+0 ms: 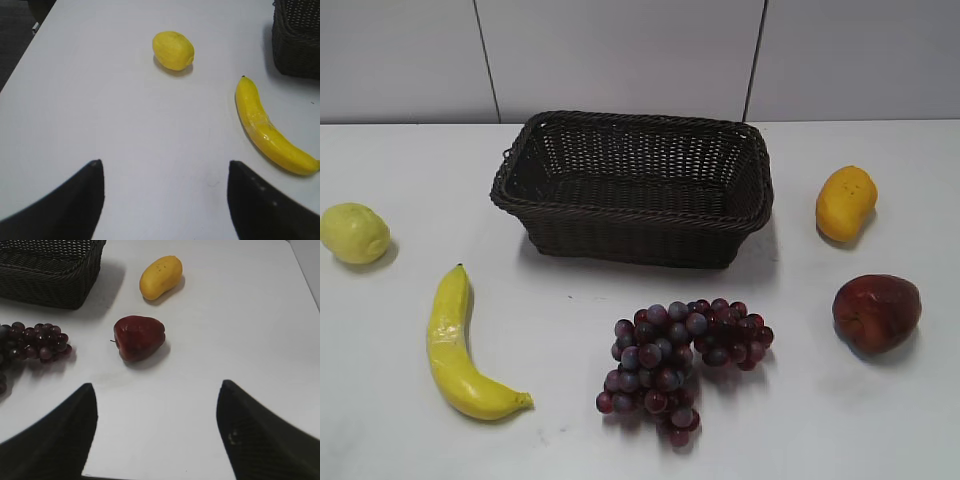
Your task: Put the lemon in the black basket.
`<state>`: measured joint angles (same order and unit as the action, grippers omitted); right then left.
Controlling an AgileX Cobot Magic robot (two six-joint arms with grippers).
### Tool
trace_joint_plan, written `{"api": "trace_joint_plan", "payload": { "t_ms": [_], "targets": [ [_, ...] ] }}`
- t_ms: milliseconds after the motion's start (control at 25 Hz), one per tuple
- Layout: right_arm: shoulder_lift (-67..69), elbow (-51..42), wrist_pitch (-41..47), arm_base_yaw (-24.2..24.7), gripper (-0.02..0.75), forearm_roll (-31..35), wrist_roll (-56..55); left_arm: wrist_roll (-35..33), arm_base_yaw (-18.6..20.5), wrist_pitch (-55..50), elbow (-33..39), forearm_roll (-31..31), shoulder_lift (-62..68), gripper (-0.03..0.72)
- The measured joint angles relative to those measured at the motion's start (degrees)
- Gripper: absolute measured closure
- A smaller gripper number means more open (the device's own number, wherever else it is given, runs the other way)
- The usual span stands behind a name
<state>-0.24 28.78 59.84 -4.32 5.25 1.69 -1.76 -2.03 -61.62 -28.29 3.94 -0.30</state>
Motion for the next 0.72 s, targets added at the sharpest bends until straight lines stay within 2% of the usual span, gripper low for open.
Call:
{"api": "trace_joint_plan", "payload": {
  "t_ms": [480, 720],
  "targets": [
    [0.0, 0.0, 0.0, 0.0, 0.176, 0.0, 0.0, 0.0, 0.0, 0.6, -0.1, 0.0, 0.0, 0.126],
    [0.0, 0.0, 0.0, 0.0, 0.176, 0.0, 0.0, 0.0, 0.0, 8.0, -1.9, 0.0, 5.4, 0.126]
  ]
}}
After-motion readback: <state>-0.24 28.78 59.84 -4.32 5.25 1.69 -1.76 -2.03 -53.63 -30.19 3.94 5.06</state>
